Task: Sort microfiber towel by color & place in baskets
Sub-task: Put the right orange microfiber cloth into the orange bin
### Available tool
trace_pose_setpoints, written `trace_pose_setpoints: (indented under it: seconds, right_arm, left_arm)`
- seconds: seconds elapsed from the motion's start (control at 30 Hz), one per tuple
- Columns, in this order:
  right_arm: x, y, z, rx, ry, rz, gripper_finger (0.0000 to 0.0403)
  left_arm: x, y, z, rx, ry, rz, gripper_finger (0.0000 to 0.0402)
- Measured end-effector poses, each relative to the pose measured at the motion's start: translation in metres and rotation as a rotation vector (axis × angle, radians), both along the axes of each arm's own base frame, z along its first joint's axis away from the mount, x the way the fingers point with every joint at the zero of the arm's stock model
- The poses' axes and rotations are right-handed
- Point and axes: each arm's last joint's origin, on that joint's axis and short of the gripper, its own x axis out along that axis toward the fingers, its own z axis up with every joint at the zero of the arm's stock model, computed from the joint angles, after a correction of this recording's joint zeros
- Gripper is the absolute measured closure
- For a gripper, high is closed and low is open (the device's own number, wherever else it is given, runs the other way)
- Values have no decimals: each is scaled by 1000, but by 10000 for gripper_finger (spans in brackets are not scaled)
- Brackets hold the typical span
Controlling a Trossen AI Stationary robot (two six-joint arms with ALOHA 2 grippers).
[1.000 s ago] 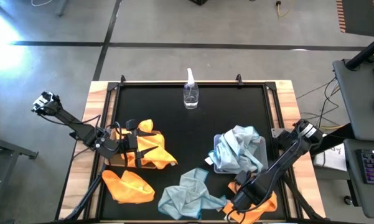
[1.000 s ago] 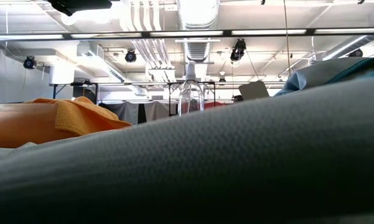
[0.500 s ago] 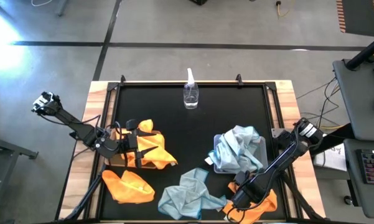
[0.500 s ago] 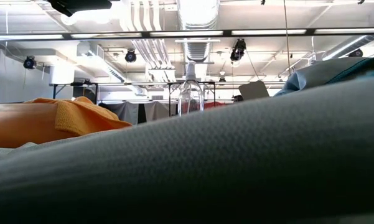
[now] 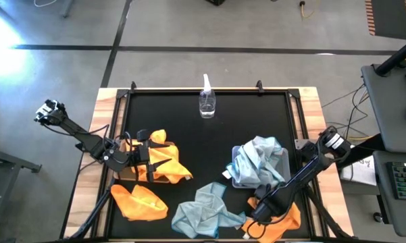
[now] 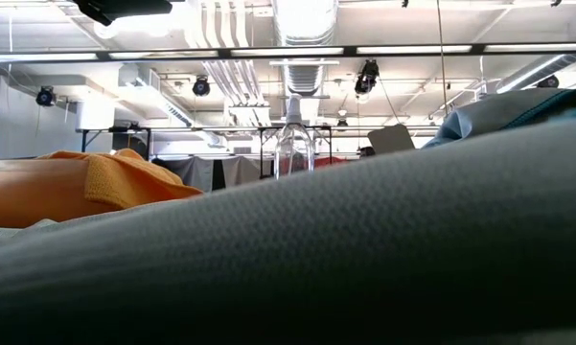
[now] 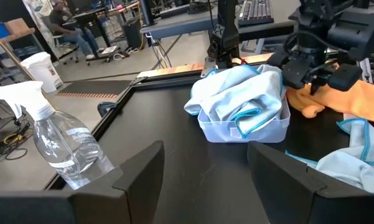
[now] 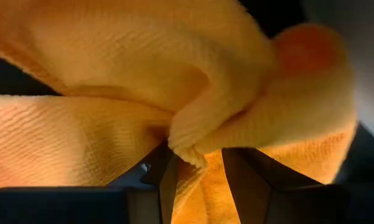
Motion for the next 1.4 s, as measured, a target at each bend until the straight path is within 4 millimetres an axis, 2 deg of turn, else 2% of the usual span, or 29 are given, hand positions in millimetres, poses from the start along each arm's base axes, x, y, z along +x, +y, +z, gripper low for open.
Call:
trace_pose_setpoints:
  seconds: [0.2,0.37,0.57,0.73,0.93,1.13,1.4]
  right_arm:
    - [-1,-1,-6,29,-26,-1,292]
    - [1,1,-3,32,-38,-7,326]
    - [10,6,5,9,-127,8,386]
    - [19,12,18,-8,-227,31,392]
    - [39,16,42,-65,-409,80,392]
    - [66,13,74,-180,-630,164,391]
    - [101,-8,121,-519,-898,262,390]
  left_arm:
    - [0,0,0,-2,-3,0,187]
    - [0,0,1,-6,-9,0,187]
    - [0,0,1,-8,-11,0,187]
    - [0,0,1,-9,-12,0,187]
    - [0,0,1,-8,-12,0,187]
    - [0,0,1,-9,-12,0,187]
    - [0,0,1,-21,-15,3,187]
